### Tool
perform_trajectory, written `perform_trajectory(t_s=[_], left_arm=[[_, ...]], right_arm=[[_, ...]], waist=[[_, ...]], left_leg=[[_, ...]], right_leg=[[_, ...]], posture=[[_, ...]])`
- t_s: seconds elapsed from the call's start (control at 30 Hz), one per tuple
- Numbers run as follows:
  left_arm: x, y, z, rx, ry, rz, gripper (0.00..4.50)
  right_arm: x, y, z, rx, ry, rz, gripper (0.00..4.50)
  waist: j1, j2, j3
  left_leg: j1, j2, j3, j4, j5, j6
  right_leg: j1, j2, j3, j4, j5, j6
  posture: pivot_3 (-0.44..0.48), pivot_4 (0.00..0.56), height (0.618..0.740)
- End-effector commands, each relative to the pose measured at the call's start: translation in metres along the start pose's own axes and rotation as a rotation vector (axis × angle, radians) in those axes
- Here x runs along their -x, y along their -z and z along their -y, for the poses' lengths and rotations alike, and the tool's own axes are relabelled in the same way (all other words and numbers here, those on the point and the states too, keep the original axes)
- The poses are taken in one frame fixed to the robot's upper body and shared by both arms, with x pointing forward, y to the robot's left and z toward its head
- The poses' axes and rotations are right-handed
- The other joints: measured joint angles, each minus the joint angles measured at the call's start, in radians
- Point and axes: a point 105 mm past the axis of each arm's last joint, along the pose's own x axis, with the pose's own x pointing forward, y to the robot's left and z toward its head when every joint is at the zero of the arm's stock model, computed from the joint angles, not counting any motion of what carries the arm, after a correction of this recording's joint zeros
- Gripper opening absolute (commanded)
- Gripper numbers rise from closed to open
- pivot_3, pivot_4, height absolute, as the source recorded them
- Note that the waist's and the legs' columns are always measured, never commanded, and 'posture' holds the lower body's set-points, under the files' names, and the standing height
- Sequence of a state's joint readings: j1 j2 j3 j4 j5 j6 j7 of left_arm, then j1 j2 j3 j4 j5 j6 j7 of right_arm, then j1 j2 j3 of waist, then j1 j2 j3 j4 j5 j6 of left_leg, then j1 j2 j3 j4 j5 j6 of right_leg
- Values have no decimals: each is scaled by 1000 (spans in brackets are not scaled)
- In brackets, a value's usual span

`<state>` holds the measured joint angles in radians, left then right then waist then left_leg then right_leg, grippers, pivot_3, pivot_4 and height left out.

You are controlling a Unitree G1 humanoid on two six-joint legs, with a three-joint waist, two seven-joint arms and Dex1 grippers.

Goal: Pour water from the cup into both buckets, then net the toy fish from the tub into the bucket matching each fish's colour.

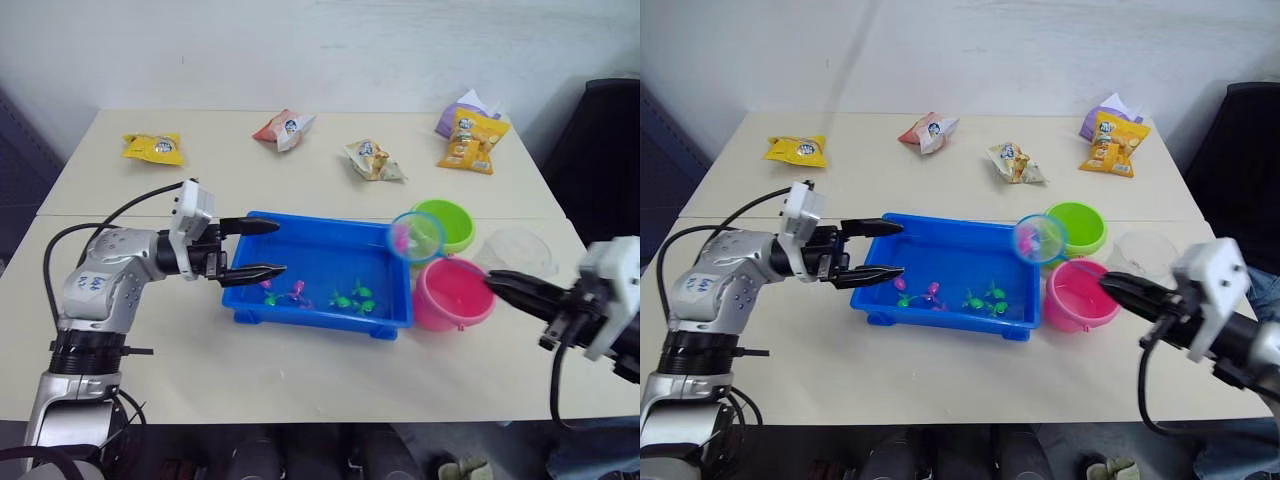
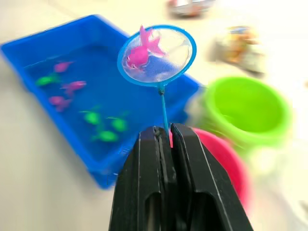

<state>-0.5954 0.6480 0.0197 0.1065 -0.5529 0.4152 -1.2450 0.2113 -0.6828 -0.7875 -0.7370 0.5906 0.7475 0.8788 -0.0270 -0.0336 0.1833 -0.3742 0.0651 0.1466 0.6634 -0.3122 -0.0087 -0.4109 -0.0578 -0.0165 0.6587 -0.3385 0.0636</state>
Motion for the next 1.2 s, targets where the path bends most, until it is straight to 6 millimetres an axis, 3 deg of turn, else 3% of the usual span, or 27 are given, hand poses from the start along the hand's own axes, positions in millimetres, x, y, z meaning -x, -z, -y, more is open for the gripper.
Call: perform_trajectory(t_s=[0.03, 0.2, 0.33, 0.8, 1.03, 1.2], left_arm=[[-2, -4, -2, -30, 32, -4, 4484], [-6, 0, -5, -30, 53, -5, 4484], [-8, 1, -5, -33, 62, -4, 4484], [-2, 5, 1, -25, 39, -15, 4484], [-4, 8, 4, -23, 41, -22, 4484], [-3, 11, 6, -20, 37, -29, 4484]], right_arm=[[23, 3, 10, 110, 107, 7, 0], [41, 31, 6, 238, 114, -83, 0], [44, 39, 4, 340, 126, -84, 0], [28, 32, 5, 880, 248, -10, 0], [26, 47, -8, 1296, 103, -55, 0], [30, 53, 3, 1367, 176, -76, 0]], waist=[[0, 0, 0], [-1, 0, 0], [-2, 0, 0], [-1, 1, 0], [-1, 1, 0], [-2, 1, 0]], left_leg=[[1, 0, 0, 0, 0, 0], [3, 1, 1, -1, 0, -1], [4, 2, 2, 0, 1, -2], [5, 3, 2, 1, 1, -3], [5, 3, 2, 1, 1, -3], [6, 3, 3, 1, 2, -4]], right_leg=[[0, 1, 0, 0, 0, 0], [1, 5, 3, 0, 0, 0], [2, 12, 7, 1, 0, 1], [1, 12, 8, 2, 0, 1], [1, 12, 9, 2, 0, 1], [1, 12, 9, 3, 0, 1]], posture=[[0, 150, 739], [0, 150, 739], [0, 150, 739], [0, 150, 739], [0, 150, 739], [0, 150, 739]])
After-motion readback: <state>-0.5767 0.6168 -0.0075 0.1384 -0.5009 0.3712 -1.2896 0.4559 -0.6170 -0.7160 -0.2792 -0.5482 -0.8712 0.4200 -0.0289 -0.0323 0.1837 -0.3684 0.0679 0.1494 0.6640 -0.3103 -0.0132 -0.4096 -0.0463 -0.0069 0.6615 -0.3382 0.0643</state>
